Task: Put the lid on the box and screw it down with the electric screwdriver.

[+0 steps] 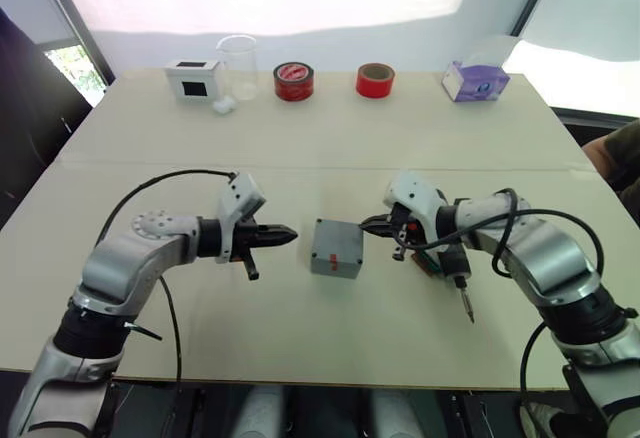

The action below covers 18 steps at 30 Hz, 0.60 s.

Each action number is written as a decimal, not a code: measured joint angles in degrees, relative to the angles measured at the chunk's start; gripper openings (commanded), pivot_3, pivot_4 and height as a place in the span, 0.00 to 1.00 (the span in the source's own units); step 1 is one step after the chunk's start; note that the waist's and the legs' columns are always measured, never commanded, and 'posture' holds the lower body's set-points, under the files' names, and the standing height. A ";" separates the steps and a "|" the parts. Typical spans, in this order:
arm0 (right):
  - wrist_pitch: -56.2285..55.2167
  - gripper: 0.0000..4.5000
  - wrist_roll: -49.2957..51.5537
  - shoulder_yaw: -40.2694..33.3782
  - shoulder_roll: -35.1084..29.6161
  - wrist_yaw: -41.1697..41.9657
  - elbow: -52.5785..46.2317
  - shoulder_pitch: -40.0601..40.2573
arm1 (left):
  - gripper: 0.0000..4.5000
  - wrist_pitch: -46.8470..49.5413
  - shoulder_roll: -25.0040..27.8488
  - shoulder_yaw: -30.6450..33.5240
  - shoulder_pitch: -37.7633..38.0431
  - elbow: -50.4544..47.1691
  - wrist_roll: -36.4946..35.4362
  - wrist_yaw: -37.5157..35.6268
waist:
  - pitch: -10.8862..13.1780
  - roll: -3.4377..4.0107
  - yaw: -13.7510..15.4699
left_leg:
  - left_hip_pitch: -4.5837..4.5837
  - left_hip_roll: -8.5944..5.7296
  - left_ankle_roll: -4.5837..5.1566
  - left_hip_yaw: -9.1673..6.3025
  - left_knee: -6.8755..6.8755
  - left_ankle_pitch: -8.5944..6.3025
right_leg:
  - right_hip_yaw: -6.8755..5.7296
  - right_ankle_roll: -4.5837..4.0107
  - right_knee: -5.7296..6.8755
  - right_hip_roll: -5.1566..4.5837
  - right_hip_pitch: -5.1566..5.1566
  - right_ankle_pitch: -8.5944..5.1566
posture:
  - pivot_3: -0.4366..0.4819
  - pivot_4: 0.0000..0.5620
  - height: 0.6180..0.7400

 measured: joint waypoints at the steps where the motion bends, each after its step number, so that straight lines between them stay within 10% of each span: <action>1: -0.15 0.00 -0.21 0.38 -0.21 0.62 0.49 -0.49 | 0.00 0.00 0.00 0.06 0.22 -0.02 -0.05 0.26 | 0.00 0.00 0.00 | 0.00 0.00 0.00 0.00 0.00 0.00 | 0.00 0.00 0.00 0.00 0.00 0.00 | 0.48 0.27 1.00; 18: 1.27 0.00 -1.43 5.54 -0.50 11.66 10.76 -10.68 | 0.00 0.01 -3.00 0.85 4.04 -2.71 -0.89 4.55 | 0.00 0.00 -0.14 | 0.00 -0.01 -0.02 0.00 -0.04 -0.01 | 0.00 -0.01 -0.02 -0.06 -0.02 0.00 | 0.48 0.27 1.00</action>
